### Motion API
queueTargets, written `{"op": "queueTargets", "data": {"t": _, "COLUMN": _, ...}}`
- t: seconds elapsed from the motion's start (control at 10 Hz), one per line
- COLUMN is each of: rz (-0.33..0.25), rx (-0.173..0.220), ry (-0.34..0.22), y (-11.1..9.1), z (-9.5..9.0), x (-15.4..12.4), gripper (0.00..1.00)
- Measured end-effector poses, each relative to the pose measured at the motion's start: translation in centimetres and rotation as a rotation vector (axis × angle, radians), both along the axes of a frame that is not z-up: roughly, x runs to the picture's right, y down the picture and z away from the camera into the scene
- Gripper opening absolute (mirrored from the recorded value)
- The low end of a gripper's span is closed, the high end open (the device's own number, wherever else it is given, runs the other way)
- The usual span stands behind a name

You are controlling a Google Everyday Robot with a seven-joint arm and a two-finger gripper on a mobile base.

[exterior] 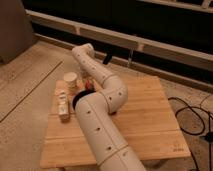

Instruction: Place the pepper on the white sponge

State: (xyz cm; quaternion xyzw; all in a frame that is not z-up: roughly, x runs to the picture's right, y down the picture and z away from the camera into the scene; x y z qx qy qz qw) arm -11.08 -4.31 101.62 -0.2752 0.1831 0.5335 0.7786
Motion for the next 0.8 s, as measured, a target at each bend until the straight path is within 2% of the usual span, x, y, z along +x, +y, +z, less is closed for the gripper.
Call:
{"op": "queueTargets", "data": {"t": 0.5, "rz": 0.01, "rx": 0.005, "ry": 0.008, "y": -0.5, "z": -0.2, "x": 0.2, "gripper": 0.74}}
{"op": "queueTargets", "data": {"t": 0.7, "rz": 0.021, "rx": 0.042, "ry": -0.018, "y": -2.2, "z": -0.7, "x": -0.5, "gripper": 0.74}}
{"op": "queueTargets", "data": {"t": 0.8, "rz": 0.018, "rx": 0.081, "ry": -0.047, "y": -3.7, "z": -1.1, "x": -1.2, "gripper": 0.74}}
